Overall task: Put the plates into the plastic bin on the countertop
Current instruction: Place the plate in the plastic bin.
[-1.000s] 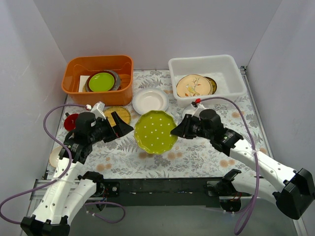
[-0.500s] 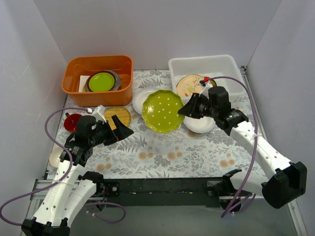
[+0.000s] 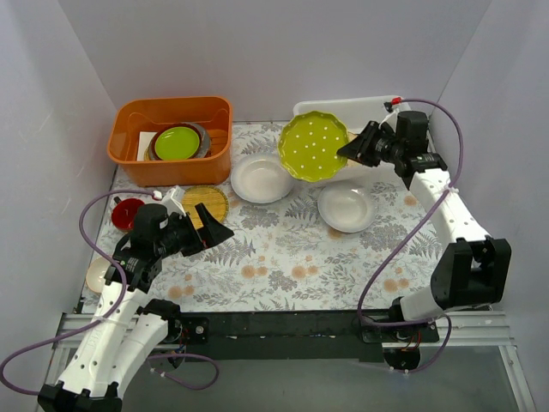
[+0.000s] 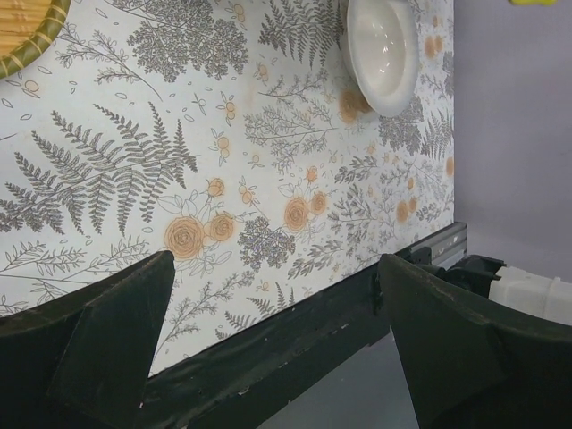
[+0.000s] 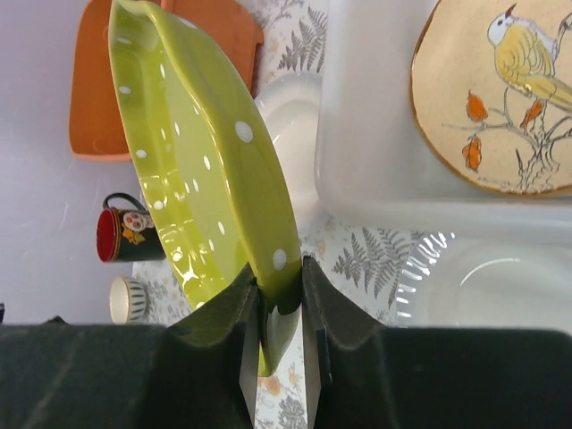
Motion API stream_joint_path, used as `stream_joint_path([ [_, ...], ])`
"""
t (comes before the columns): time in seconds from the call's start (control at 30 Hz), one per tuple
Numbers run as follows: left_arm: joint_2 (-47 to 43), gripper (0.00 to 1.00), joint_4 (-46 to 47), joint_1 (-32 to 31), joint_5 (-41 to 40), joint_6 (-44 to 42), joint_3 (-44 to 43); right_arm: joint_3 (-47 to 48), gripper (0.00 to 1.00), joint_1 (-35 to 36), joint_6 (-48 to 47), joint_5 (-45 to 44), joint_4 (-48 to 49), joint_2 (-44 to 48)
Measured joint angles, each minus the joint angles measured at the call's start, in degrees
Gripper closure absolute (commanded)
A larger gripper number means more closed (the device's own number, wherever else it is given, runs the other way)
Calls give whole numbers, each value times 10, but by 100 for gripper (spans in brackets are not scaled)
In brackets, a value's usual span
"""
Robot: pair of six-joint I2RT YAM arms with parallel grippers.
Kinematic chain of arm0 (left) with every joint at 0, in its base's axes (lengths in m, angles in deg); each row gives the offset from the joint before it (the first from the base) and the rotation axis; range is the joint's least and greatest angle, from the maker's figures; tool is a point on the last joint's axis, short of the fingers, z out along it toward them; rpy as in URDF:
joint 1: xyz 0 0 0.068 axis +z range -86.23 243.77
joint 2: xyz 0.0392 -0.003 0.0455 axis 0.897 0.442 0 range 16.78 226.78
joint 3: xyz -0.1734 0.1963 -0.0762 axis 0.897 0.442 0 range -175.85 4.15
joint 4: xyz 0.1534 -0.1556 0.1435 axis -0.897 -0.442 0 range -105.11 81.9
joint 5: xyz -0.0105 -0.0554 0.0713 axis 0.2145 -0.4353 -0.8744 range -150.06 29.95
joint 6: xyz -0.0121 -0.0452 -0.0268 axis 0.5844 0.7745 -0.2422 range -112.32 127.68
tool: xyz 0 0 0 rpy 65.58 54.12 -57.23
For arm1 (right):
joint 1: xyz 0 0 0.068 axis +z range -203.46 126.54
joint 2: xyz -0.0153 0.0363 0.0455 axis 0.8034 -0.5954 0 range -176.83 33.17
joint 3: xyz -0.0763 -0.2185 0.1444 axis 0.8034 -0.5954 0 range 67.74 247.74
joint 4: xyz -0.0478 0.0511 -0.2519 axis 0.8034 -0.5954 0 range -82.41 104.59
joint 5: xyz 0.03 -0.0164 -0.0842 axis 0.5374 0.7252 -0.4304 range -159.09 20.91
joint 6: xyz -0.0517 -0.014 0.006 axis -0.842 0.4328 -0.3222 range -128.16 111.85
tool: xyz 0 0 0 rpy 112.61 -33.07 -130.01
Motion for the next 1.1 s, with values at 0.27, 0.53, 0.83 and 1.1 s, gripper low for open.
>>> stream_joint_path([
  [0.27, -10, 2, 5, 0, 10, -2, 3, 73, 99, -23, 8, 26, 14, -84],
  [0.53, -8, 2, 4, 0, 19, -3, 5, 88, 99, -75, 8, 42, 21, -128],
  [0.83, -6, 2, 6, 0, 32, -7, 8, 118, 99, -124, 4, 18, 20, -193],
  [1.1, -2, 2, 7, 0, 37, -7, 8, 120, 99, -122, 6, -26, 43, -226],
])
